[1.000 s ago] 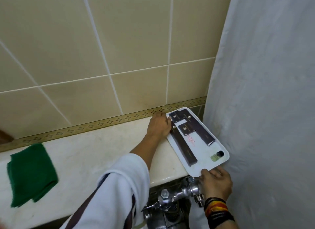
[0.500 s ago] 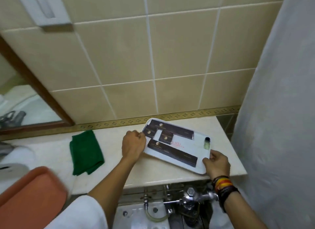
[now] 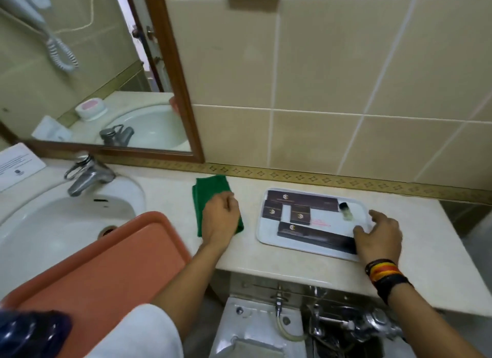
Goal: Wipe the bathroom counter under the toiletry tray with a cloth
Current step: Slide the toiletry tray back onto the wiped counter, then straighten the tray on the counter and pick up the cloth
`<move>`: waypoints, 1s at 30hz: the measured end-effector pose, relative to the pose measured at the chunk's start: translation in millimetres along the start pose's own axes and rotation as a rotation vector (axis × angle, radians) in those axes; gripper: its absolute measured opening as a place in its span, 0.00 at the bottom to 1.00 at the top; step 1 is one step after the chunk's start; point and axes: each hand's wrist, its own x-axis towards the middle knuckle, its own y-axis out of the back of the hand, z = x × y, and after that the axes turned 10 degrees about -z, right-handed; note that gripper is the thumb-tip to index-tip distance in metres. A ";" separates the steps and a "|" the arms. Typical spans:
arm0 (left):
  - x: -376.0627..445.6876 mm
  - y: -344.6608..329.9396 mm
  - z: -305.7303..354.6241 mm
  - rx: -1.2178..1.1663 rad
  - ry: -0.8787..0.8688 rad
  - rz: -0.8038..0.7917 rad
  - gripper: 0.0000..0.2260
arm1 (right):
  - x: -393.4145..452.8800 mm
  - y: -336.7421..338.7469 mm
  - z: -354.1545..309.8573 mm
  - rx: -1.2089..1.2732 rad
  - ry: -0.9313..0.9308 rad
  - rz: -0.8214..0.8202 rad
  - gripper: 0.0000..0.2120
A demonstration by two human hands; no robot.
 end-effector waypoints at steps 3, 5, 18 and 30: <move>44.3 31.9 -31.0 0.105 0.049 0.079 0.15 | -37.6 -47.7 -73.4 0.143 0.231 -0.177 0.14; 73.3 41.9 -46.6 0.170 0.139 0.010 0.19 | -56.6 -98.3 -121.5 0.118 0.312 -0.393 0.14; 87.3 78.7 -58.4 -0.160 0.232 -0.080 0.13 | -79.8 -177.2 -184.1 0.264 0.109 -0.433 0.12; -15.2 198.9 -137.8 0.039 0.450 0.026 0.15 | -212.4 -206.7 -214.7 0.167 0.307 -0.686 0.11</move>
